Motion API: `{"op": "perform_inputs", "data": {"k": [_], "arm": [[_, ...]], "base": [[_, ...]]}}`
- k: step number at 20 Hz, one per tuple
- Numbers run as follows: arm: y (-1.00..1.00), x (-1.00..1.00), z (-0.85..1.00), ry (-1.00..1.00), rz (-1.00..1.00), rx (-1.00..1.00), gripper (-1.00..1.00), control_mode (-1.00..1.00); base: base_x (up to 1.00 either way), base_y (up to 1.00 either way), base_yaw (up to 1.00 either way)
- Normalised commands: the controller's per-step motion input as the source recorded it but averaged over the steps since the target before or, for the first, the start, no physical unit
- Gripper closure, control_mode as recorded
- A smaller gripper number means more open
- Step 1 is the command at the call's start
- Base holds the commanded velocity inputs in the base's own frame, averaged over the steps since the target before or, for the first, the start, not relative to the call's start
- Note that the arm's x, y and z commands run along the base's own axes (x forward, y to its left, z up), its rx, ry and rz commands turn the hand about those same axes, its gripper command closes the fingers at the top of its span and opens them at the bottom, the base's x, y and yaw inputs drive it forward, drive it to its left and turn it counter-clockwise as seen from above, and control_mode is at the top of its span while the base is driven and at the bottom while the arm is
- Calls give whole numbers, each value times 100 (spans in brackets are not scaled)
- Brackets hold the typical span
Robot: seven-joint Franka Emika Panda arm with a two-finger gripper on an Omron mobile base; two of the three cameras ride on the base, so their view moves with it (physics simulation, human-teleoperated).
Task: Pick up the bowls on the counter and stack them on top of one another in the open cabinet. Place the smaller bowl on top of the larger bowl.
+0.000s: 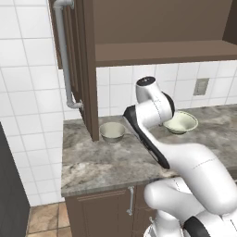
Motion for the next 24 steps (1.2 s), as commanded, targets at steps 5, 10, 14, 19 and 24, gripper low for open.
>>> {"op": "perform_inputs", "data": {"k": [5, 10, 14, 19, 24], "arm": [[11, -7, -22, -1, 9, 0, -100, -100], [23, 0, -18, -3, 10, 0, -100, -100], [17, 0, -24, -5, 11, 0, -100, -100], [21, 9, -25, -5, 8, -2, -100, -100], [18, 24, -18, -2, 1, -6, -100, -100]], "base": [[0, 0, 0], [0, 0, 0], [0, 0, 0], [0, 0, 0], [0, 0, 0]]}}
